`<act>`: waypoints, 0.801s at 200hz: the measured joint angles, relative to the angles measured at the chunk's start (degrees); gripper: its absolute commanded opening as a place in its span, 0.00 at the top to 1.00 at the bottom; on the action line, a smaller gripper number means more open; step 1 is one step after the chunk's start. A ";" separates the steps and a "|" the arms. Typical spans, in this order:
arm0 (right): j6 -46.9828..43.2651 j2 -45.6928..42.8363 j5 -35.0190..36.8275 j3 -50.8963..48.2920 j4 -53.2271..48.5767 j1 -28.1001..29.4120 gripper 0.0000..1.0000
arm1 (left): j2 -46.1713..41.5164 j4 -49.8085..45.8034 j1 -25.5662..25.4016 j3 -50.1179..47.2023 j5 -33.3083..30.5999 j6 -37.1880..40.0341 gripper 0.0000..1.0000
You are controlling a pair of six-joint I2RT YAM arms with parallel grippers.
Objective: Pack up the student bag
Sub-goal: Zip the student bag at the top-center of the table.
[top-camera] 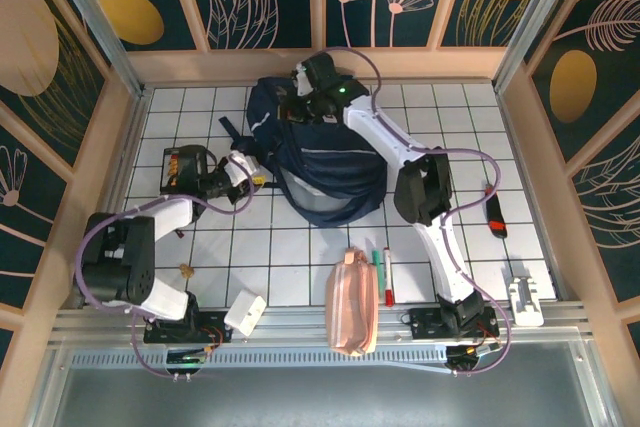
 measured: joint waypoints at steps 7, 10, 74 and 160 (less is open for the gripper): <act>0.11 -0.33 -0.68 0.00 0.02 -0.81 1.00 | 0.87 -0.55 -0.13 0.13 -0.37 0.70 0.62; 0.17 -0.48 -0.90 0.00 0.04 -1.09 1.00 | 1.22 -0.72 -0.15 0.17 -0.46 0.90 0.62; 0.79 -1.01 -2.91 -2.10 0.52 -2.19 1.00 | 8.07 0.87 -0.26 6.73 3.39 -0.28 0.61; 0.83 -1.01 -3.65 -2.49 0.92 -1.62 1.00 | 16.24 -7.08 -1.64 15.93 5.40 5.16 0.63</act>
